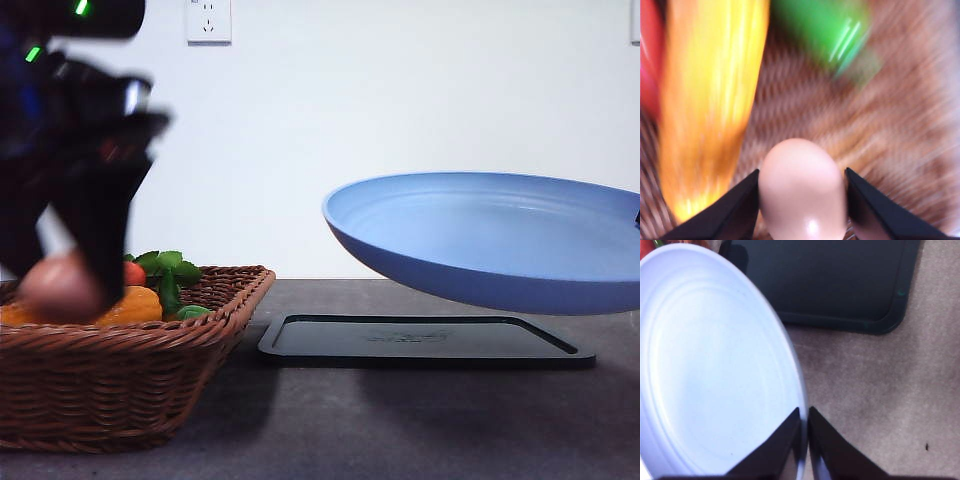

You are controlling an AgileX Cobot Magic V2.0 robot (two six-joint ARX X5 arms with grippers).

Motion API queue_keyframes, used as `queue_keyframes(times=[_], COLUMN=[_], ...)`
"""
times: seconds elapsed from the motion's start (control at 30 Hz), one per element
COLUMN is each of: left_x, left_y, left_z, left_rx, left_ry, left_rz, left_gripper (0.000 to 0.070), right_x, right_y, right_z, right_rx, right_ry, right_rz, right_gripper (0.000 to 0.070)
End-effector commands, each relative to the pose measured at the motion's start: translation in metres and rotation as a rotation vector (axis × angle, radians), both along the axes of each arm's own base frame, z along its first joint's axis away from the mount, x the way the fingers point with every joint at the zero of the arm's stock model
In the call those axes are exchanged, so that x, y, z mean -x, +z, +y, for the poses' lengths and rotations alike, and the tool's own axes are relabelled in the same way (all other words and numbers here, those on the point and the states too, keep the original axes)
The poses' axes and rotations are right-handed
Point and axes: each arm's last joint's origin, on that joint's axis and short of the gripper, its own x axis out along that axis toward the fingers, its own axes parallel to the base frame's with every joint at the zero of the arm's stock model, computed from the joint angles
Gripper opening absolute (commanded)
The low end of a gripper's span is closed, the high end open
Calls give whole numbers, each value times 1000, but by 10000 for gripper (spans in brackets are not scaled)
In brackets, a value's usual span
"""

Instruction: Transfer egg from basket to plate and serve

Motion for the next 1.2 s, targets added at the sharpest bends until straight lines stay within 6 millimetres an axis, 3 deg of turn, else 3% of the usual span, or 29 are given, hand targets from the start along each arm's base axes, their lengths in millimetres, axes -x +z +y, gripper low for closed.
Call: queue_keyframes(times=[0.0,0.2,0.4,0.53,0.77,0.93,1.1,1.17], left_x=[-7,-8,14,29,35,33,33,33], left_y=[17,65,79,67,21,6,5,5], left_z=[-10,-44,-88,-116,-150,-158,-158,-158], left_rx=[57,337,457,373,175,141,140,140], left_ry=[-40,-214,-439,-603,-717,-738,-737,-736], left_rz=[-49,-189,-358,-438,-421,-390,-388,-386], left_gripper=[198,199,200,202,202,203,212,246], right_x=[-3,-3,-3,-3,-1,0,2,2], right_y=[4,4,1,-1,-3,-4,-5,-5], right_z=[1,1,2,4,7,7,7,7], right_rx=[-2,-5,-20,-30,-27,-25,-23,-23], right_ry=[13,12,23,42,63,64,64,64], right_rz=[-25,-22,19,43,64,88,110,113], right_gripper=[0,0,0,0,0,0,0,0])
